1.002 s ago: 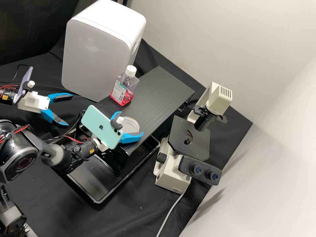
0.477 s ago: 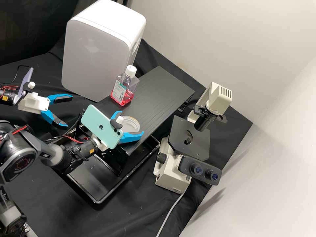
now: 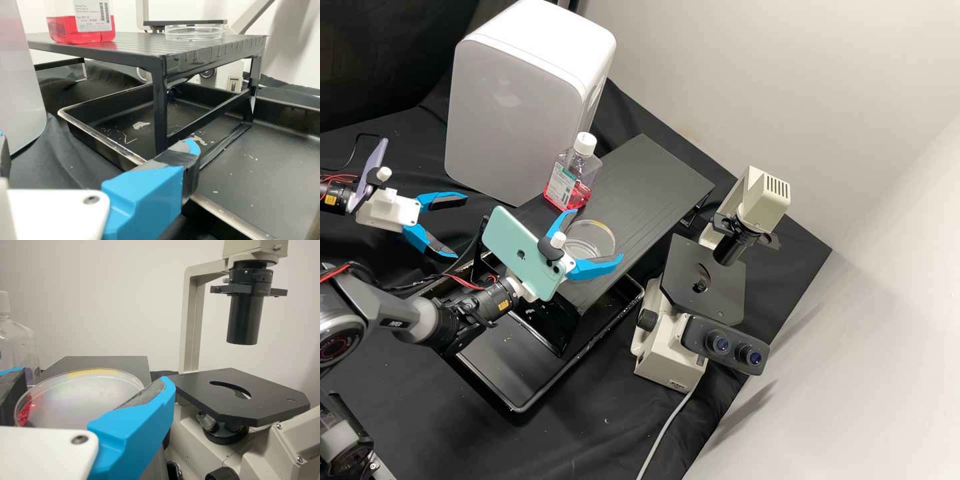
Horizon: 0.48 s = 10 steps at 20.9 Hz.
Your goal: Remove the lid from the petri dish
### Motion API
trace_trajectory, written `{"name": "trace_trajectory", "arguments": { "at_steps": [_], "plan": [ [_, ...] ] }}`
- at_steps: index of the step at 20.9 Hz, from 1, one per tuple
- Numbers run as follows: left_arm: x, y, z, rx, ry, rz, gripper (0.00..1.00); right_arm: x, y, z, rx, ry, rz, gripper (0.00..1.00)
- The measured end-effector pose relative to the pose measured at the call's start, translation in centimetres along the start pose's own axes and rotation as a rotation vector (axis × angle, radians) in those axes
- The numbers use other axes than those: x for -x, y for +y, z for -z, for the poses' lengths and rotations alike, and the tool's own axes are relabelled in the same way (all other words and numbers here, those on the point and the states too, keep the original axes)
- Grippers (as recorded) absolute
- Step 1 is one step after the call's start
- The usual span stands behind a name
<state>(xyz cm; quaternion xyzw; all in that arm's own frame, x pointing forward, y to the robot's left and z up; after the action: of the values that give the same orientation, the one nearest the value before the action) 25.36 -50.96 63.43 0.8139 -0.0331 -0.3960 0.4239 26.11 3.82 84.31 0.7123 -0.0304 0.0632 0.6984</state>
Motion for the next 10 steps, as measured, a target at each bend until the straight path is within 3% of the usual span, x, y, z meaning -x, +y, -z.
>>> {"name": "trace_trajectory", "arguments": {
  "at_steps": [4,10],
  "plan": [
    [0.0,-0.05,0.0,0.002,0.002,0.001,1.0,0.0,-0.2,0.2,-0.001,0.008,0.005,0.0],
    [0.0,-0.14,0.0,0.003,0.004,0.004,1.0,0.2,-2.1,2.0,-0.01,0.077,0.084,0.0]
  ]
}}
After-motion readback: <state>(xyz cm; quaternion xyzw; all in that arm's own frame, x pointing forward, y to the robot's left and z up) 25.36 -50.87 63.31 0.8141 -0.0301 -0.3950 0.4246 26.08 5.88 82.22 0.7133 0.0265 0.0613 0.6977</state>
